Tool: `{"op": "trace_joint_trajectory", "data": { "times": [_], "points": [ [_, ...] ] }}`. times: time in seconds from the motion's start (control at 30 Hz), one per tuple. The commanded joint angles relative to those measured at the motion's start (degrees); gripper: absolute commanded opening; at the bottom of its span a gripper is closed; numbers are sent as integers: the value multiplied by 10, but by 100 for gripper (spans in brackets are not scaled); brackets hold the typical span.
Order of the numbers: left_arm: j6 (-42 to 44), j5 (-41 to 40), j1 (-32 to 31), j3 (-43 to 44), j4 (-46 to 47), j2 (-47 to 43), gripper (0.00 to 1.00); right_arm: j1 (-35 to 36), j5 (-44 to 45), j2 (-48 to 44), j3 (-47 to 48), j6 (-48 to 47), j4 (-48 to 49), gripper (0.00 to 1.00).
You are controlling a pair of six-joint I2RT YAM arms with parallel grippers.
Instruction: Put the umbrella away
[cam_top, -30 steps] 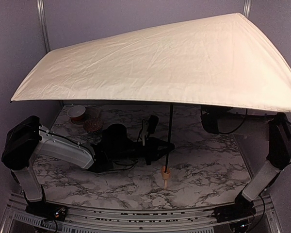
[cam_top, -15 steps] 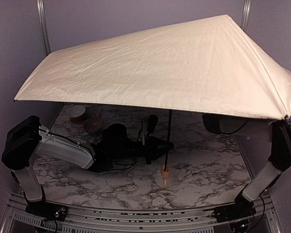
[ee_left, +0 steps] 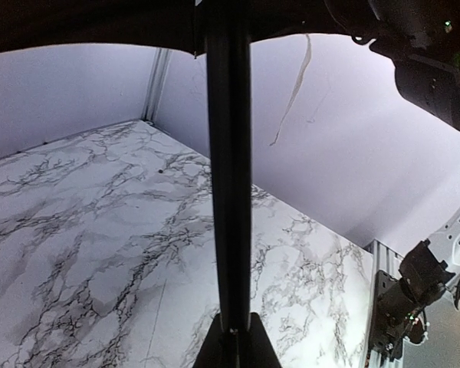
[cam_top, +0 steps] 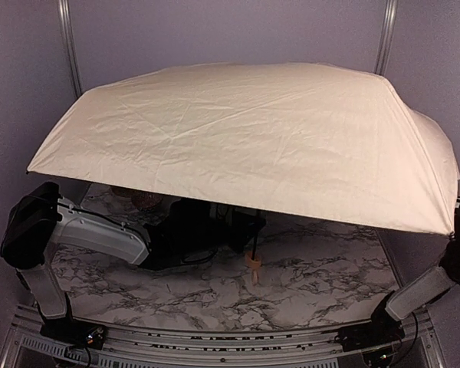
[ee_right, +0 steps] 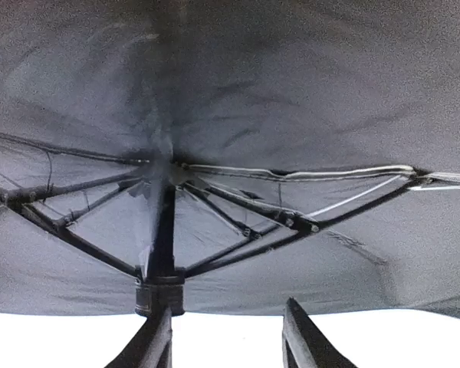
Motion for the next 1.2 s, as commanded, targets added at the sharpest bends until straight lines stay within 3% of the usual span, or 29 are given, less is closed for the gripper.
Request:
{"op": "trace_joint_trajectory", "data": {
  "times": [0.0,0.13,0.23,0.67,1.17],
  "points": [
    [22,-65,-6,45,-44,-20,0,25,54,-7,4,-68,-35,50],
    [12,-78,-6,48,-53,-21,0,60,104,-18,-11,-122,-26,61],
    [12,-79,-6,48,-53,-20,0,69,129,-27,-24,-139,-9,62],
    [12,-79,-10,47,-43,-10,0,60,189,13,37,-116,-91,61],
    [13,-68,-10,48,-41,-5,0,59,229,50,81,-173,-85,39]
  ]
}}
